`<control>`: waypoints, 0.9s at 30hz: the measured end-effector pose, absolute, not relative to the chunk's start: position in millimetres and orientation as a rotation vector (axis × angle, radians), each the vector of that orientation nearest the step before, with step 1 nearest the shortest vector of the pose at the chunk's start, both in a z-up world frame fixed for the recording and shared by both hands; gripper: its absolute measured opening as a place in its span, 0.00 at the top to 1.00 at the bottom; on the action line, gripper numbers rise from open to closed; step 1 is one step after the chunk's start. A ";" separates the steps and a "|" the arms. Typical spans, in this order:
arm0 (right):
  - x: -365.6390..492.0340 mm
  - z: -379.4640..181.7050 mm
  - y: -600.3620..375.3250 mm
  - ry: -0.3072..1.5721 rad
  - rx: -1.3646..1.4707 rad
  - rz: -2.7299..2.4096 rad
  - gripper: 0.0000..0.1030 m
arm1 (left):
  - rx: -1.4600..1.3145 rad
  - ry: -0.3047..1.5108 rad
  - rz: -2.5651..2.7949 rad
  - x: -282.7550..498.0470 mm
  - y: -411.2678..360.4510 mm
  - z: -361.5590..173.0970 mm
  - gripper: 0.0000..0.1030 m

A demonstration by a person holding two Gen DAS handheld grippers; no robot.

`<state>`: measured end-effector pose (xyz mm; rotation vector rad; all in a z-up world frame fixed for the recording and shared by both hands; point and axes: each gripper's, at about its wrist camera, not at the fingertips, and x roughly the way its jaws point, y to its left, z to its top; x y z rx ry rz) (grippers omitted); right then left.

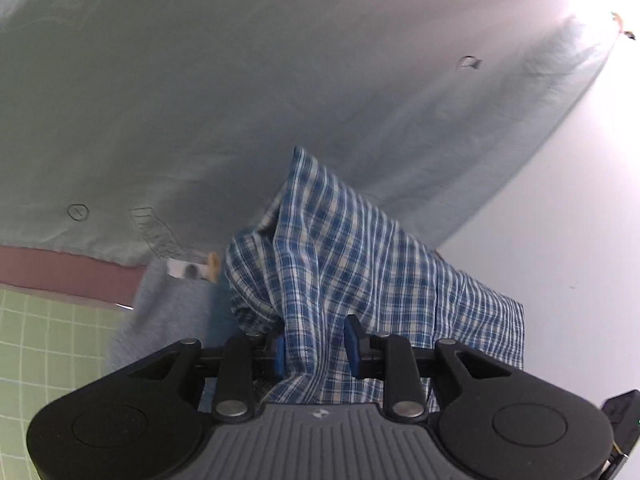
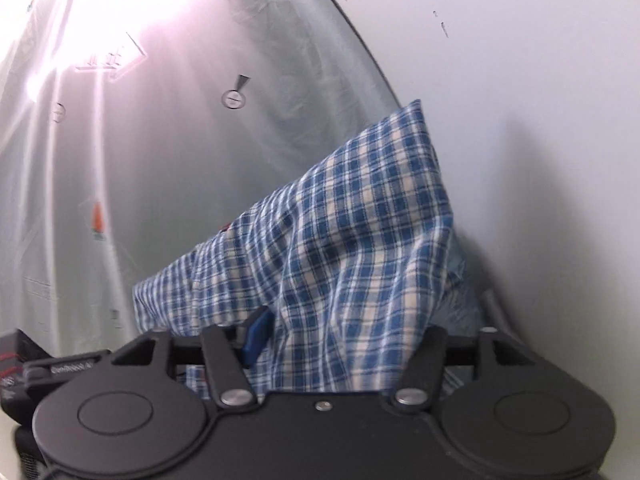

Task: Fold clothes
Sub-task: 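Lift the folded shirt with both grippers and place it on the clothes stack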

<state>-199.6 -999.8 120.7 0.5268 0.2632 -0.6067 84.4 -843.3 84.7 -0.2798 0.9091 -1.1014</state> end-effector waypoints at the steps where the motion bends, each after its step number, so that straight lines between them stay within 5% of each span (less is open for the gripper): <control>1: -187.2 118.5 -1005.0 0.300 0.451 -0.685 0.33 | -0.275 0.920 -1.088 92.0 -848.7 78.0 0.71; 3: -172.4 117.3 -1004.3 0.321 0.278 -0.806 0.34 | -0.267 0.921 -1.084 100.4 -853.5 65.1 0.69; 7: -156.2 118.3 -974.6 0.207 -0.056 -0.969 0.21 | -0.255 0.919 -1.038 104.1 -855.6 45.4 0.62; 16: -94.8 30.6 -1026.7 0.371 0.049 -0.846 0.22 | -0.257 0.915 -0.971 118.9 -861.1 7.0 0.36; 21: -104.4 39.2 -1021.8 0.366 0.055 -0.832 0.20 | -0.218 0.878 -0.949 109.0 -850.9 17.9 0.31; 27: -140.7 67.6 -965.5 0.299 0.049 -0.893 0.07 | -0.094 0.740 -0.955 52.4 -789.6 53.8 0.07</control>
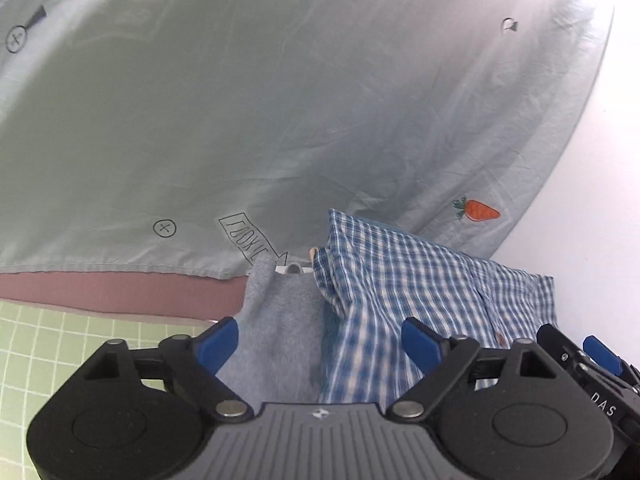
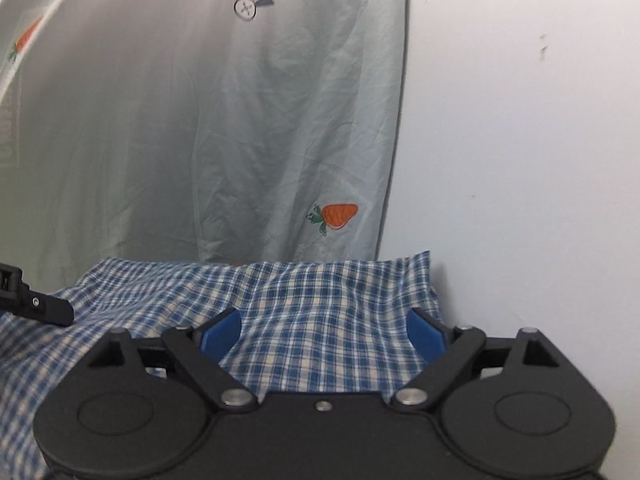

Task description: Fold clothes

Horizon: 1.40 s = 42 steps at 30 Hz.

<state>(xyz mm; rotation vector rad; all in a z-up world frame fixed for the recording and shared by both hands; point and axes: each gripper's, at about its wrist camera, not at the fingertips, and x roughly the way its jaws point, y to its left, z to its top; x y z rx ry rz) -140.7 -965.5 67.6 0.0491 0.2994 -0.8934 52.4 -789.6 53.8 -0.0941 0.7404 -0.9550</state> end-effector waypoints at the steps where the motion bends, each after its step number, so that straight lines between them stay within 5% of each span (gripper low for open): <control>1: -151.2 71.7 -952.9 0.280 0.078 -0.892 0.04 | -0.082 0.722 -0.946 37.9 -775.3 56.1 0.02; 21: -305.6 61.7 -723.6 0.435 0.200 -0.884 0.04 | 0.138 0.668 -0.985 -144.5 -569.9 55.4 0.00; 42: -351.4 38.1 -637.3 0.539 0.246 -0.890 0.04 | 0.255 0.645 -1.088 -193.2 -529.7 44.3 0.00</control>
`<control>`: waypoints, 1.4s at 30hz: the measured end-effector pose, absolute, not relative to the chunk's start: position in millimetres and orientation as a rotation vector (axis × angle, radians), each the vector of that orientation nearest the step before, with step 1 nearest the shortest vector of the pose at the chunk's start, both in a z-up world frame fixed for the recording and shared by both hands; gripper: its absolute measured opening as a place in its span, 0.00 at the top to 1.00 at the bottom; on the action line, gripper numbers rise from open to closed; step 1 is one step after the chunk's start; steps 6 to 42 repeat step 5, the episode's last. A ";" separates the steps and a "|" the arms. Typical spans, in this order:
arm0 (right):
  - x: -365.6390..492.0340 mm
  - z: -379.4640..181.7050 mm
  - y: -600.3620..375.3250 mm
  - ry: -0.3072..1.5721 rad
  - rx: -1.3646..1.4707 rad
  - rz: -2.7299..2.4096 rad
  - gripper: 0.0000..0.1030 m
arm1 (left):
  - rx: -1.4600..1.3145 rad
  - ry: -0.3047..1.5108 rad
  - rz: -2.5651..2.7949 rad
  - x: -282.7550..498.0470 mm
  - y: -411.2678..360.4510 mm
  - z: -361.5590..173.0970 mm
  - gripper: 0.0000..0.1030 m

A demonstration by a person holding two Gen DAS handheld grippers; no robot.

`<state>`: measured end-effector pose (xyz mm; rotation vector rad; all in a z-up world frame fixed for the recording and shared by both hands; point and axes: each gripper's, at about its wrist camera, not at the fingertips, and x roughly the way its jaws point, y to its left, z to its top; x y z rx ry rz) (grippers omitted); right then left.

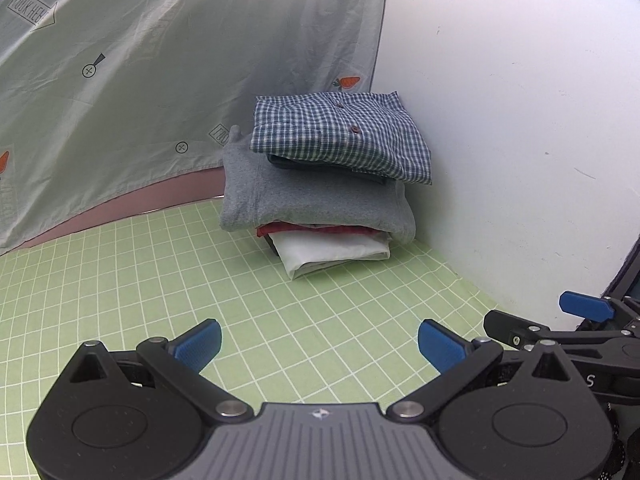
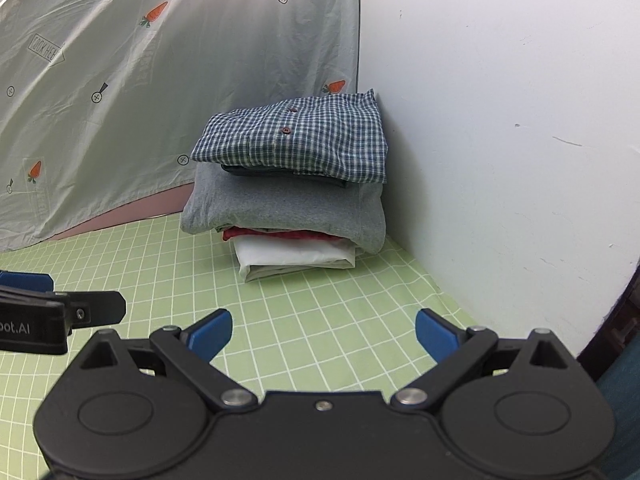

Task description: Fold clothes

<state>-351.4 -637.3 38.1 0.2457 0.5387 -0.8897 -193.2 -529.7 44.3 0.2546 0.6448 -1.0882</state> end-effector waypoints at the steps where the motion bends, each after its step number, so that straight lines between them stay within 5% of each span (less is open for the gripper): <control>1: -351.6 38.6 -637.2 0.538 0.246 -0.891 0.04 | 0.255 0.643 -1.087 -193.7 -529.1 44.5 0.00; 42: -352.8 39.9 -636.9 0.532 0.245 -0.891 0.04 | 0.253 0.642 -1.077 -193.8 -526.5 45.1 0.00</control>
